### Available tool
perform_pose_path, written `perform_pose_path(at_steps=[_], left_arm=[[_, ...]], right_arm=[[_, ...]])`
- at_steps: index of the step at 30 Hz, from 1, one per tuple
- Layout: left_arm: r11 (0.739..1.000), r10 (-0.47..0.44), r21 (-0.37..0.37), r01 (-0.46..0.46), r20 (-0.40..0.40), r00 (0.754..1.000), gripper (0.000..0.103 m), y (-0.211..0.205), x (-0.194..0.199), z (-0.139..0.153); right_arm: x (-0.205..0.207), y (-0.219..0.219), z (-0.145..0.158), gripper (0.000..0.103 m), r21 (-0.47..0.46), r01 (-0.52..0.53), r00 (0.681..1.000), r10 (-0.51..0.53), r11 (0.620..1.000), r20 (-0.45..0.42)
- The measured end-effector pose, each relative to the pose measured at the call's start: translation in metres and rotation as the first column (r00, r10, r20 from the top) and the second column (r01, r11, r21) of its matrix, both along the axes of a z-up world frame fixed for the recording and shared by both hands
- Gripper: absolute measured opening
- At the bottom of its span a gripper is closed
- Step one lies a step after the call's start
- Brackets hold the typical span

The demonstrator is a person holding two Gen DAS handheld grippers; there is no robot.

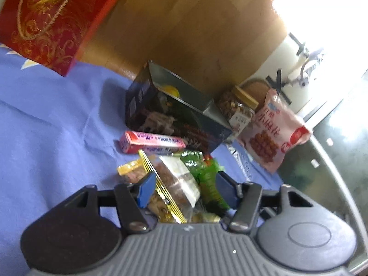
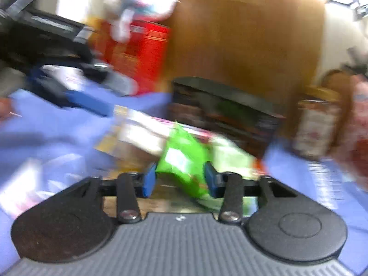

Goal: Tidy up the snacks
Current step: 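Grasp the clear bag of round biscuits with the left tool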

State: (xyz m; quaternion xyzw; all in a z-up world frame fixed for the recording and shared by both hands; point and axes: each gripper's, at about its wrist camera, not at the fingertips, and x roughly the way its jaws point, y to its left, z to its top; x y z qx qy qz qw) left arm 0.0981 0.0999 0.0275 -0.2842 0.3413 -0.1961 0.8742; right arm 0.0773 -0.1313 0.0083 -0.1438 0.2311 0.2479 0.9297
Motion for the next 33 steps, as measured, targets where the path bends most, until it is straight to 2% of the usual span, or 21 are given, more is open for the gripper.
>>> perform_pose_path(at_steps=[2,4,5,6,7,8,12,16,22,25,27,29,31,32,33], left_arm=[[1.000,0.006,0.000,-0.006,-0.016,1.000,0.059,-0.003,0.003,-0.007],[1.000,0.011,0.000,-0.011,-0.027,1.000,0.054,-0.005,0.009,-0.012],[1.000,0.021,0.007,-0.020,-0.028,0.999,0.041,-0.007,0.010,-0.013],[0.999,0.033,0.021,-0.033,-0.026,0.999,0.032,-0.009,0.011,-0.013],[0.999,0.042,0.033,-0.041,-0.019,0.999,0.012,-0.010,0.010,-0.013],[0.999,0.044,0.033,-0.043,-0.006,0.999,0.002,-0.010,0.008,-0.012],[0.998,0.055,0.035,-0.056,0.028,0.998,0.002,-0.002,-0.007,-0.005],[0.997,0.074,0.023,-0.075,0.037,0.997,0.002,0.020,-0.032,-0.002],[0.990,0.138,0.008,-0.138,0.022,0.990,0.002,0.057,-0.065,-0.005],[0.990,0.144,-0.014,-0.144,0.010,0.990,0.003,0.064,-0.067,-0.009],[0.990,0.140,-0.033,-0.140,0.007,0.990,0.003,0.065,-0.067,-0.012],[0.991,0.131,-0.042,-0.130,0.010,0.991,0.003,0.064,-0.066,-0.013],[0.992,0.126,-0.035,-0.125,0.020,0.992,0.003,0.062,-0.067,-0.013],[0.992,0.125,-0.030,-0.124,0.027,0.992,0.003,0.061,-0.068,-0.012],[0.992,0.125,-0.026,-0.124,0.035,0.992,0.003,0.061,-0.070,-0.011]], right_arm=[[0.006,-0.014,0.002,0.044,0.047,0.079,0.997,-0.078,0.996,-0.026],[0.005,-0.027,0.006,0.045,0.091,0.112,0.993,-0.109,0.989,-0.042],[0.004,-0.030,0.007,0.045,0.100,0.120,0.992,-0.117,0.988,-0.040],[0.002,-0.034,0.008,0.045,0.109,0.124,0.992,-0.121,0.986,-0.038],[-0.001,-0.037,0.009,0.045,0.117,0.123,0.992,-0.119,0.985,-0.042],[-0.004,-0.040,0.009,0.046,0.127,0.121,0.992,-0.116,0.985,-0.047],[-0.018,-0.040,0.010,0.046,0.176,0.096,0.994,-0.087,0.980,-0.061],[-0.042,-0.022,0.010,0.046,0.187,-0.018,0.998,0.030,0.982,-0.059],[-0.038,0.011,0.003,0.048,0.179,-0.134,0.980,0.156,0.975,-0.119],[-0.035,0.042,0.001,0.055,0.069,-0.145,0.986,0.150,0.987,-0.069],[-0.034,0.063,-0.001,0.062,-0.056,-0.140,0.990,0.141,0.989,0.022],[-0.028,0.079,-0.007,0.062,-0.179,-0.122,0.985,0.141,0.976,0.095],[-0.018,0.088,-0.015,0.054,-0.264,-0.107,0.979,0.148,0.959,0.140],[-0.015,0.089,-0.017,0.036,-0.290,-0.096,0.976,0.148,0.952,0.161],[-0.013,0.087,-0.017,0.032,-0.286,-0.096,0.975,0.148,0.953,0.164]])
